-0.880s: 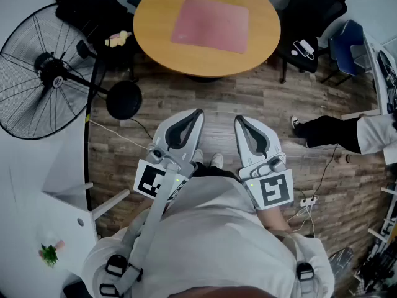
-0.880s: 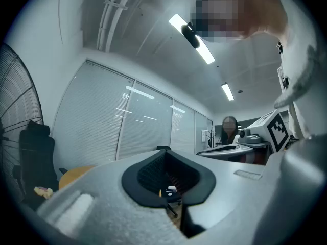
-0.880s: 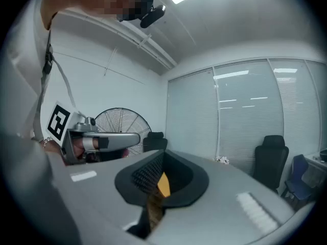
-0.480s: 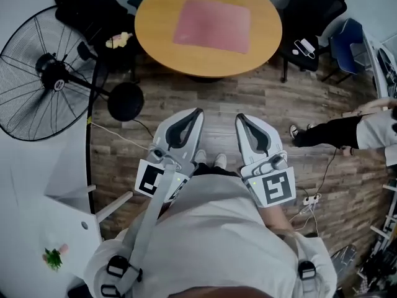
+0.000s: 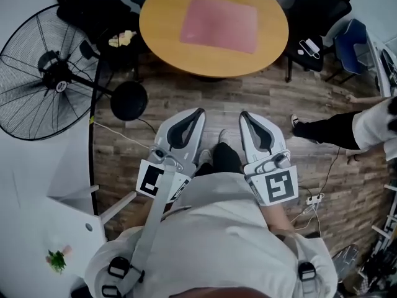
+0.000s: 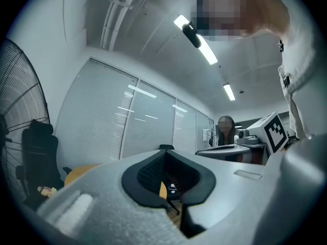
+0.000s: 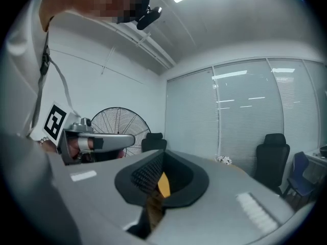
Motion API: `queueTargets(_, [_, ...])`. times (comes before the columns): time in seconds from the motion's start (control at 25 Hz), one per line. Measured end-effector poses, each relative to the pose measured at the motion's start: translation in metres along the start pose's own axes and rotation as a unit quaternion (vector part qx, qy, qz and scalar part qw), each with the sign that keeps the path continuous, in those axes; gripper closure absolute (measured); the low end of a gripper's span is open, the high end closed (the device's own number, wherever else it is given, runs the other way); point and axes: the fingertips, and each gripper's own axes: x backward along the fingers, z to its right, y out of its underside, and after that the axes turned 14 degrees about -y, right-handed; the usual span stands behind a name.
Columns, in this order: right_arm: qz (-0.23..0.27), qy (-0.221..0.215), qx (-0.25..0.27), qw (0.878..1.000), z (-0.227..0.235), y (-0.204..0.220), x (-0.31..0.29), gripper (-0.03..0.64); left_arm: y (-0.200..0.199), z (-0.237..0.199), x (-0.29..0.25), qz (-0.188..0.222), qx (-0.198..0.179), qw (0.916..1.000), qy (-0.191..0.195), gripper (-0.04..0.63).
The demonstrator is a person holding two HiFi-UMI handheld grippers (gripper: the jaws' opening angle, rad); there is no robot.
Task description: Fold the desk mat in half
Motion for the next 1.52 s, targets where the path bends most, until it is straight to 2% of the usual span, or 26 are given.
queueTargets(0.12, [-0.012, 0.007, 0.000, 1.000, 0.011, 0.008, -0.002, 0.612, 0.003, -0.004, -0.007, -0.002, -0.001, 1.0000, -0.001, 0.598])
queueTargets(0.28, [0.002, 0.007, -0.003, 1.000, 0.027, 0.008, -0.009, 0.612, 0.010, -0.010, -0.026, -0.002, -0.002, 1.0000, -0.004, 0.598])
queueTargets(0.36, [0.003, 0.007, -0.004, 1.000, 0.041, 0.010, -0.015, 0.612, 0.012, -0.015, -0.042, -0.004, 0.031, 0.9993, -0.020, 0.598])
queueTargets(0.44, [0.002, 0.006, -0.003, 1.000, 0.058, 0.011, -0.024, 0.612, 0.009, -0.024, -0.061, 0.004, 0.091, 0.9946, -0.049, 0.598])
queueTargets(0.48, [0.001, 0.005, -0.001, 1.000, 0.068, 0.012, -0.029, 0.612, 0.007, -0.028, -0.072, 0.007, 0.094, 0.9941, -0.053, 0.598])
queueTargets(0.6, [0.000, 0.003, 0.003, 1.000, 0.101, 0.011, -0.044, 0.612, 0.008, -0.030, -0.110, 0.000, 0.012, 0.9996, -0.025, 0.598])
queueTargets(0.68, [0.007, 0.001, 0.000, 1.000, 0.126, 0.006, -0.054, 0.612, 0.007, -0.031, -0.140, -0.001, -0.015, 0.9997, -0.019, 0.598])
queueTargets(1.16, [-0.021, -0.008, 0.019, 1.000, 0.276, 0.011, -0.096, 0.612, 0.012, -0.049, -0.289, -0.011, -0.026, 0.9988, -0.040, 0.598])
queueTargets(1.36, [-0.005, -0.013, -0.003, 1.000, 0.307, 0.013, -0.117, 0.612, 0.024, -0.063, -0.326, -0.021, -0.029, 0.9981, -0.051, 0.598])
queueTargets(1.52, [-0.020, -0.017, 0.005, 1.000, 0.330, 0.019, -0.130, 0.612, 0.026, -0.075, -0.348, -0.023, -0.033, 0.9973, -0.061, 0.598])
